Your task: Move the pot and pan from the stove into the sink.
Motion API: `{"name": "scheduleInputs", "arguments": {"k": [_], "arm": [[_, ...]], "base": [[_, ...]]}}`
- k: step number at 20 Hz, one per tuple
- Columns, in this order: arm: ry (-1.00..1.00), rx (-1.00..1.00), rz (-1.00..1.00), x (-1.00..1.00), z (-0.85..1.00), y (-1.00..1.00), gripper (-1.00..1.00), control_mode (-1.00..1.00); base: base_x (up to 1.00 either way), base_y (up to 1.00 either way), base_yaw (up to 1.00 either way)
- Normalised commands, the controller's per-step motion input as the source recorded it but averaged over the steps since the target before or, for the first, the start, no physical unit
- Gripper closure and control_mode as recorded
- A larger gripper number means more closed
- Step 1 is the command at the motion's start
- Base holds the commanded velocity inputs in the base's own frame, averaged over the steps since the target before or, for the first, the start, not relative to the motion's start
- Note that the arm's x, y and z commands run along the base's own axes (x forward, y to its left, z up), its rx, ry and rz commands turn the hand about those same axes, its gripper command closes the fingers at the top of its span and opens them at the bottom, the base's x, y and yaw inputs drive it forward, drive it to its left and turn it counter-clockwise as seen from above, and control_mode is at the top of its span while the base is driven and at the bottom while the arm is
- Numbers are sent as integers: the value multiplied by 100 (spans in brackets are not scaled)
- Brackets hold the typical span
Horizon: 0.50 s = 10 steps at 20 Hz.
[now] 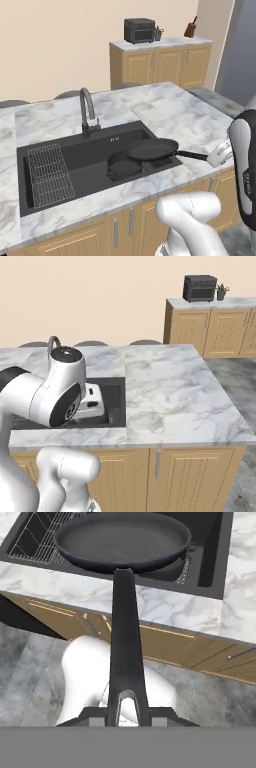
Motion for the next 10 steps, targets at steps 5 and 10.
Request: {"name": "scheduleInputs", "arguments": {"k": [5, 10], "arm": [[31, -4, 0, 56, -20, 33, 100, -100], [23, -3, -3, 70, -25, 54, 100, -100]], "base": [[0, 0, 0], [0, 0, 0]]}}
